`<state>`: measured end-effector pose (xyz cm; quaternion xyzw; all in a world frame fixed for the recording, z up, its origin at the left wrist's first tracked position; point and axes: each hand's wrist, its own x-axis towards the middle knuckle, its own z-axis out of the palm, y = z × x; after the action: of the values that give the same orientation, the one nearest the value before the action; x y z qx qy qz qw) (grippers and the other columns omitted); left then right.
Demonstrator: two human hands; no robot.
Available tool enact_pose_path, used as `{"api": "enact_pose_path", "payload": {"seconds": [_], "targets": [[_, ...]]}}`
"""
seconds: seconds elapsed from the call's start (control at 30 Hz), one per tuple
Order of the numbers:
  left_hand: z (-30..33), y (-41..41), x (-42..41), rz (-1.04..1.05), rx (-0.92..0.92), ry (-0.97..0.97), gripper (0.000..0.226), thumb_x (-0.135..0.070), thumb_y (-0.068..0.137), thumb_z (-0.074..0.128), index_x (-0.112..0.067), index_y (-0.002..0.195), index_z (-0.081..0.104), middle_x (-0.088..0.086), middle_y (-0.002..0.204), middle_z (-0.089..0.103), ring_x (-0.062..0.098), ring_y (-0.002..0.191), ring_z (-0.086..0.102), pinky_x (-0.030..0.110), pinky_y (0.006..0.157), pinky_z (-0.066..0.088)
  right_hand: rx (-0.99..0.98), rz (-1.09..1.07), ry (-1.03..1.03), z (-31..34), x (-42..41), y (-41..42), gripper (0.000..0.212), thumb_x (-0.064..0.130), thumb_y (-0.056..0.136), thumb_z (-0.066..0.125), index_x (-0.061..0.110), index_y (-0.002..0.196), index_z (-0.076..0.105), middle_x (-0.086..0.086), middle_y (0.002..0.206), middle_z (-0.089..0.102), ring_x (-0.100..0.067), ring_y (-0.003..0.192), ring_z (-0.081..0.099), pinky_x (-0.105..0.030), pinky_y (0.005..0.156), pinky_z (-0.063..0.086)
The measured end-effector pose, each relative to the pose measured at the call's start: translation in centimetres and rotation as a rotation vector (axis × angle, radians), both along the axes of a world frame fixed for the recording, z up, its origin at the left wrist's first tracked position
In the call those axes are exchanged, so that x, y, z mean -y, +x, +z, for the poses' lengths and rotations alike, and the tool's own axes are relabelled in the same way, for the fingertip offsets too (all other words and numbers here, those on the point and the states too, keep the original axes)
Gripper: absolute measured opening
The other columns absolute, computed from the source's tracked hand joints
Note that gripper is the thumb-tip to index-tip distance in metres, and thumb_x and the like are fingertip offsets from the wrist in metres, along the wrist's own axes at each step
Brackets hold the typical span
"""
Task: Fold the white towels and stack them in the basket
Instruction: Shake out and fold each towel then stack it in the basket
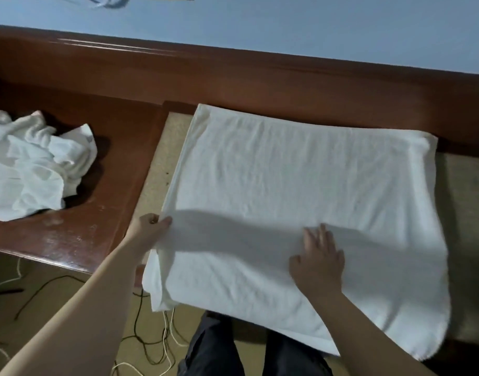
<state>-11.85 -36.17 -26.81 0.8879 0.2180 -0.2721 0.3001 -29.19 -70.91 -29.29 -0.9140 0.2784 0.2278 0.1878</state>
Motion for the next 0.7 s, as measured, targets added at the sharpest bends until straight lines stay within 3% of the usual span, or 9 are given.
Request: {"api": "enact_pose_path", "payload": {"seconds": [0.13, 0.27, 0.37, 0.47, 0.63, 0.7], "targets": [[0.4, -2.3, -3.6, -0.288, -0.249, -0.041, 0.021, -0.032, 0.089, 0.079, -0.012, 0.094, 0.074, 0.006, 0.088, 0.077, 0.024, 0.083, 0.072, 0.031, 0.067, 0.056, 0.061, 0.005, -0.041, 0.2, -3.0, 1.2, 0.071, 0.020, 0.089, 0.057, 0.018, 0.157, 0.038, -0.011, 0.173, 0.012, -0.029, 0.160, 0.009, -0.056, 0.125, 0.021], [0.3, -5.1, -6.4, -0.345, -0.179, 0.004, 0.010, -0.023, 0.089, 0.069, -0.017, 0.096, 0.067, 0.005, 0.086, 0.073, 0.022, 0.073, 0.072, 0.034, 0.054, 0.059, 0.066, 0.190, 0.015, 1.0, -9.6, 3.1, 0.065, 0.024, 0.093, 0.059, 0.019, 0.155, 0.041, -0.011, 0.173, 0.014, -0.029, 0.159, 0.013, -0.045, 0.124, 0.027], [0.2, -6.6, -7.7, -0.400, -0.136, 0.050, 0.016, -0.029, 0.086, 0.064, -0.023, 0.100, 0.064, -0.002, 0.086, 0.068, 0.018, 0.076, 0.067, 0.035, 0.064, 0.059, 0.067, 0.373, 0.154, 1.5, -15.5, 4.4, 0.060, 0.026, 0.096, 0.056, 0.023, 0.154, 0.043, -0.005, 0.172, 0.015, -0.026, 0.157, 0.020, -0.039, 0.125, 0.026], [-0.2, -8.1, -8.1, -0.504, -0.092, 0.138, 0.031, -0.041, 0.074, 0.058, -0.030, 0.102, 0.064, -0.009, 0.089, 0.066, 0.022, 0.093, 0.061, 0.039, 0.082, 0.053, 0.003, 0.486, 0.298, 1.5, -20.8, 5.7, 0.055, 0.022, 0.098, 0.050, 0.028, 0.153, 0.045, 0.004, 0.170, 0.018, -0.025, 0.152, 0.026, -0.042, 0.121, 0.033], [-1.3, -10.7, -9.1, -0.471, 0.032, 0.150, 0.021, -0.041, 0.082, 0.060, -0.025, 0.091, 0.049, -0.009, 0.085, 0.056, 0.025, 0.096, 0.056, 0.039, 0.078, 0.039, -0.011, 0.645, 0.255, 2.1, -27.3, 7.8, 0.044, 0.011, 0.093, 0.050, 0.018, 0.136, 0.056, 0.002, 0.153, 0.036, -0.029, 0.138, 0.036, -0.041, 0.108, 0.039], [-2.3, -11.7, -10.2, -0.471, 0.049, 0.161, 0.023, -0.043, 0.088, 0.057, -0.027, 0.093, 0.042, -0.010, 0.086, 0.058, 0.026, 0.096, 0.058, 0.040, 0.077, 0.039, -0.026, 0.776, 0.201, 2.3, -28.9, 8.2, 0.047, 0.011, 0.092, 0.051, 0.022, 0.137, 0.055, 0.002, 0.154, 0.034, -0.029, 0.139, 0.034, -0.046, 0.106, 0.039]]}}
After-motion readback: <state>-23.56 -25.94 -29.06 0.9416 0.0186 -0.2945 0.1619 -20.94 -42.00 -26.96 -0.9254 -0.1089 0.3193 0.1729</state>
